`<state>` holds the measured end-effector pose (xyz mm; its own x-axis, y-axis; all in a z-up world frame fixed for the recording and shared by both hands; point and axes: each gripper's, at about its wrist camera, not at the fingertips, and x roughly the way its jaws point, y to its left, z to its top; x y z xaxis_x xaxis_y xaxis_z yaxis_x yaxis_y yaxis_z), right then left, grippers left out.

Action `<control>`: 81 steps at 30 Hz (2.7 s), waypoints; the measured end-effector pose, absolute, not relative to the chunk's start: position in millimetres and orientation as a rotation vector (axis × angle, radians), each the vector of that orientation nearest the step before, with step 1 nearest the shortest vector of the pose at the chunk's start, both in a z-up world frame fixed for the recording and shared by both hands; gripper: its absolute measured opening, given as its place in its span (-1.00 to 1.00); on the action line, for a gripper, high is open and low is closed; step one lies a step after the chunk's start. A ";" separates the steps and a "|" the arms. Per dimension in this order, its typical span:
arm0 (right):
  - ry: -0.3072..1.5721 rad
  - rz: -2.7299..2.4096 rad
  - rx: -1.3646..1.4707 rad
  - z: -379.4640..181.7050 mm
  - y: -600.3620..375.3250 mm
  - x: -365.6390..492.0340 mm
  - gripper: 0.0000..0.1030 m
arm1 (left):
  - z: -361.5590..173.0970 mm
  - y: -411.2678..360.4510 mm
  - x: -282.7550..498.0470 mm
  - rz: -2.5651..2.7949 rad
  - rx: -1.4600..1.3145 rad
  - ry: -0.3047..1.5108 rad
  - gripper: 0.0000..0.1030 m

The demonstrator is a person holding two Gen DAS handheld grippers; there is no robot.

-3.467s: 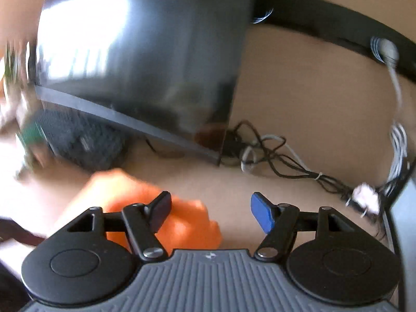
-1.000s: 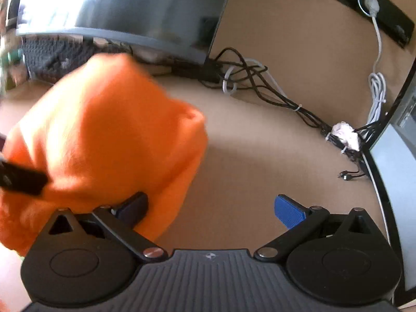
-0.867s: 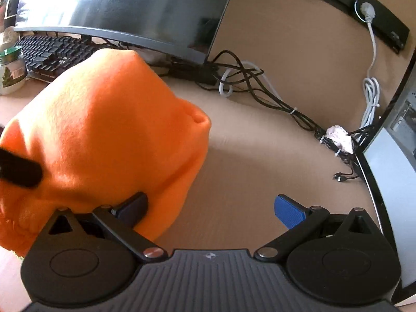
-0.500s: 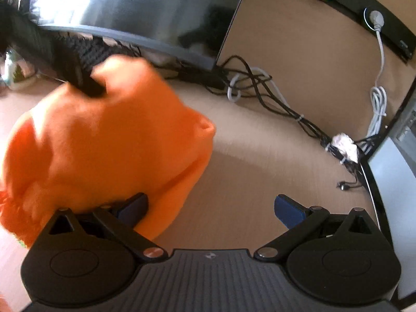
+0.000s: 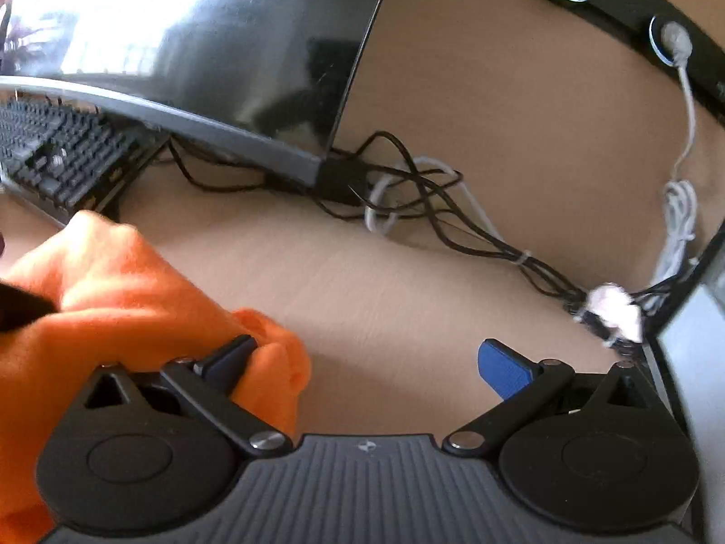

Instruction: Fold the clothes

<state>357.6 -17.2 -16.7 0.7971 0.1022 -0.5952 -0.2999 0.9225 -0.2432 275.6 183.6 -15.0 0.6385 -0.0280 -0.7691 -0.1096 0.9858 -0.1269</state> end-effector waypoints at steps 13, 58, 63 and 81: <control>0.594 0.545 -0.327 8.0 -21.5 237.4 1.00 | -14.0 181.6 279.6 0.040 -0.185 0.884 1.00; 0.799 0.564 -0.104 -5.4 -35.1 334.3 0.57 | -22.7 171.1 214.2 -0.038 -0.192 0.949 1.00; 0.768 0.619 -0.097 -13.6 12.9 354.1 0.64 | -20.4 205.2 209.6 0.030 -0.205 0.946 1.00; 0.641 0.354 -0.106 -0.9 45.4 321.6 0.73 | 1.5 269.4 302.4 -0.221 -0.401 0.781 1.00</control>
<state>321.6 45.4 -0.9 0.7438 0.2896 -0.6024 -0.3546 0.9349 0.0115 302.4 269.4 1.5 0.6926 -0.3382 -0.6371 0.0457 0.9021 -0.4291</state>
